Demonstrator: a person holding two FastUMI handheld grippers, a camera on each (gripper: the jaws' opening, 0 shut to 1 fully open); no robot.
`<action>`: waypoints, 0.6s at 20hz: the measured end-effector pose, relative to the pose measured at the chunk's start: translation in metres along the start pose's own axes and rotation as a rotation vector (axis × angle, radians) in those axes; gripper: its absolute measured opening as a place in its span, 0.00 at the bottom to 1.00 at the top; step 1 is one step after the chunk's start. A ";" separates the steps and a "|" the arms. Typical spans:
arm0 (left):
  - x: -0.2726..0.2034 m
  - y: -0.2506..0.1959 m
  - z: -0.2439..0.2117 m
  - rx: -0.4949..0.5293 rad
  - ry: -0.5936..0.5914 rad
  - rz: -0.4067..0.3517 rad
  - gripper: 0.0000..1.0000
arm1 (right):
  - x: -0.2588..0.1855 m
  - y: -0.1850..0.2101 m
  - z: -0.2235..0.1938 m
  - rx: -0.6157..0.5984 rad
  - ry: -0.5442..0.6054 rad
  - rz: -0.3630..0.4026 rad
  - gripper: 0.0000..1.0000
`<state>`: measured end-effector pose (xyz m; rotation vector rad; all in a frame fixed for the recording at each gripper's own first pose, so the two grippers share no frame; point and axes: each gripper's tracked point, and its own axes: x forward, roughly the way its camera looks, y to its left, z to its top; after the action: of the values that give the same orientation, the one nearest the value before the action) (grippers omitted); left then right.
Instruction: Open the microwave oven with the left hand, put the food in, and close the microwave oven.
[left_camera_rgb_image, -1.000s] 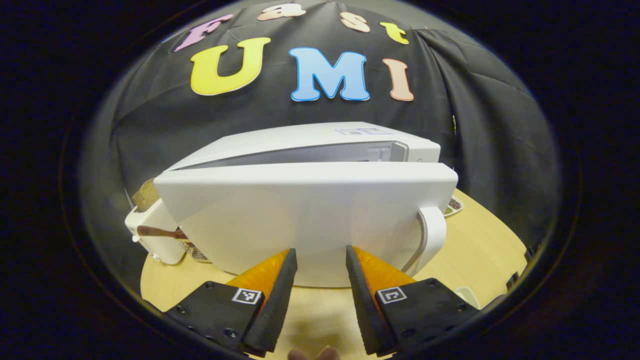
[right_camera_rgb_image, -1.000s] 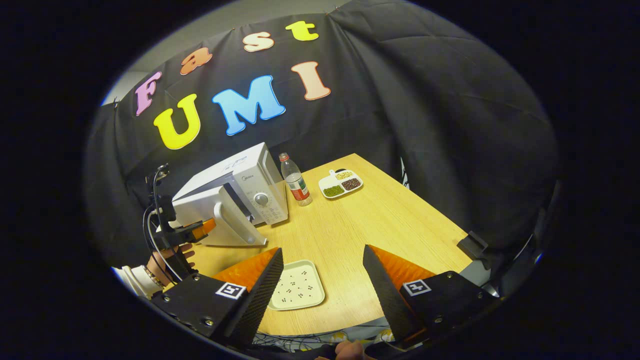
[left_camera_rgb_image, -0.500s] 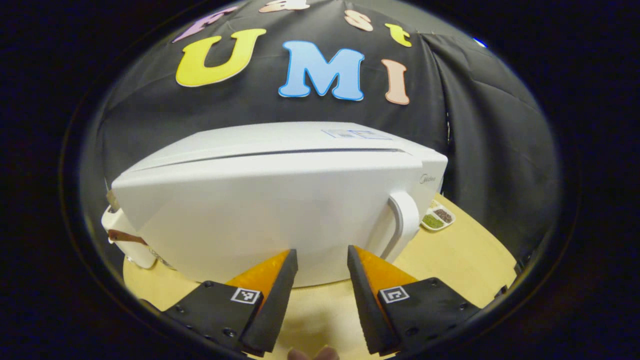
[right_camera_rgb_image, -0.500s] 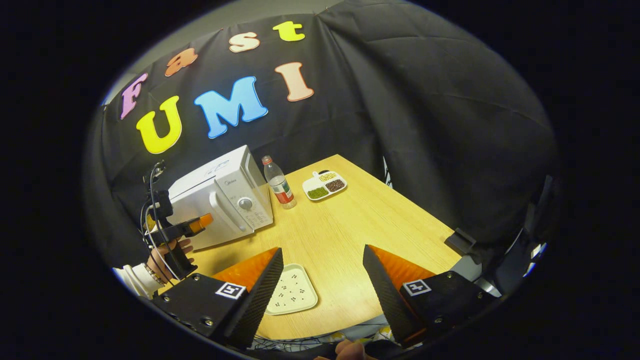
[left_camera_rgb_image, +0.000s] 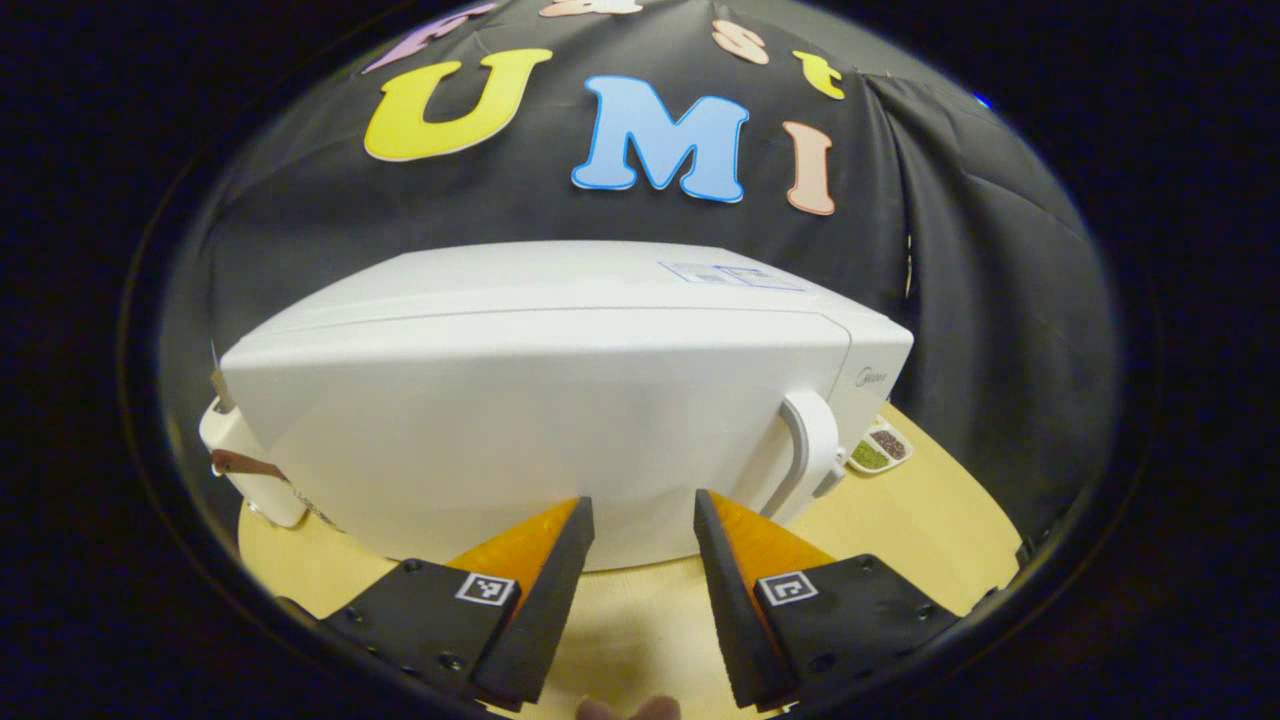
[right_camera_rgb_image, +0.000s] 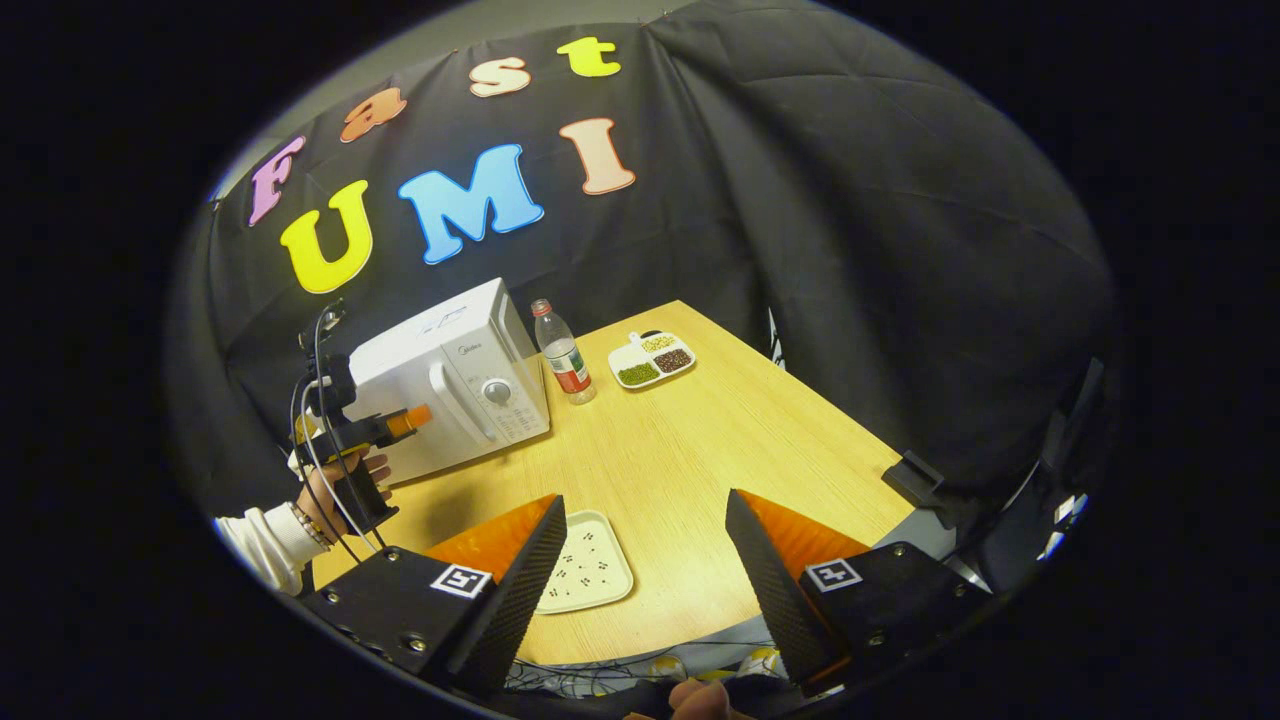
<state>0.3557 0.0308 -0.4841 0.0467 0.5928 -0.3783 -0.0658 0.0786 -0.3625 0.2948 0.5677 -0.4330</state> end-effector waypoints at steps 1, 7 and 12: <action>-0.014 -0.006 -0.006 -0.028 0.015 -0.007 0.72 | -0.002 -0.002 0.000 -0.003 -0.006 0.005 0.98; -0.115 -0.019 -0.026 -0.113 0.020 -0.017 0.72 | 0.004 -0.014 0.014 -0.121 0.003 0.044 0.98; -0.223 -0.027 0.032 -0.113 -0.100 0.025 0.74 | 0.002 -0.003 0.077 -0.206 -0.072 0.148 0.98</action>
<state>0.1929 0.0750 -0.3326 -0.0723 0.5137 -0.3208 -0.0310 0.0455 -0.3021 0.1222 0.5117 -0.2383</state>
